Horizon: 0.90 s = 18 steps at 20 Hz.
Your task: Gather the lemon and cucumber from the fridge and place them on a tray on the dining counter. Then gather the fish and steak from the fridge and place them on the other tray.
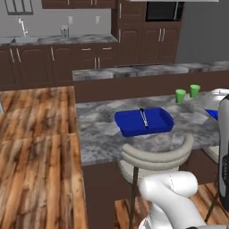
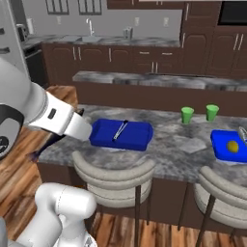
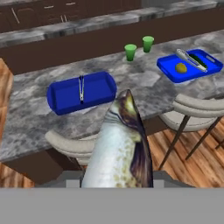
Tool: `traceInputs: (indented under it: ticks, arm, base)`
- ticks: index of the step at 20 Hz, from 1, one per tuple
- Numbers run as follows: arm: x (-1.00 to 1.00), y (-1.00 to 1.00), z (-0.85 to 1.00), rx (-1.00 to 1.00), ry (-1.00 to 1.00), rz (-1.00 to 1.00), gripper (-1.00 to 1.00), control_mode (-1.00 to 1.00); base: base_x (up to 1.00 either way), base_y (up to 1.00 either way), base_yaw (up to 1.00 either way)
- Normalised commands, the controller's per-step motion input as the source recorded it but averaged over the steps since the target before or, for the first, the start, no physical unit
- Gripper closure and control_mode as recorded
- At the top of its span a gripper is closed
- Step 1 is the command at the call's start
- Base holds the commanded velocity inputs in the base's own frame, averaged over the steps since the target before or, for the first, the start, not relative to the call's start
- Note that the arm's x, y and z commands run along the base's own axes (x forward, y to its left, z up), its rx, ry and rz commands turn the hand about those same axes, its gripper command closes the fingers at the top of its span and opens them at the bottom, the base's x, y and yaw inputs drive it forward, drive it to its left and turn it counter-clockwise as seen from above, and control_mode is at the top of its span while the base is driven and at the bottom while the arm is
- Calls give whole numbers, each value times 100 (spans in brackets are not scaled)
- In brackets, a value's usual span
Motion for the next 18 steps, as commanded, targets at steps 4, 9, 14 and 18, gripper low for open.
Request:
traceInputs:
  ticks: [4, 9, 14, 18]
  arm:
    - [0, 0, 0, 0, 0, 0, 100, 100]
    - [0, 0, 0, 0, 0, 0, 100, 100]
    - [60, 3, -16, 0, 5, 0, 100, -100]
    - [100, 3, -51, 0, 10, 0, 100, -100]
  base:
    - [80, 8, -11]
    - [84, 11, -4]
    - [34, 5, 0]
    - [0, 0, 0]
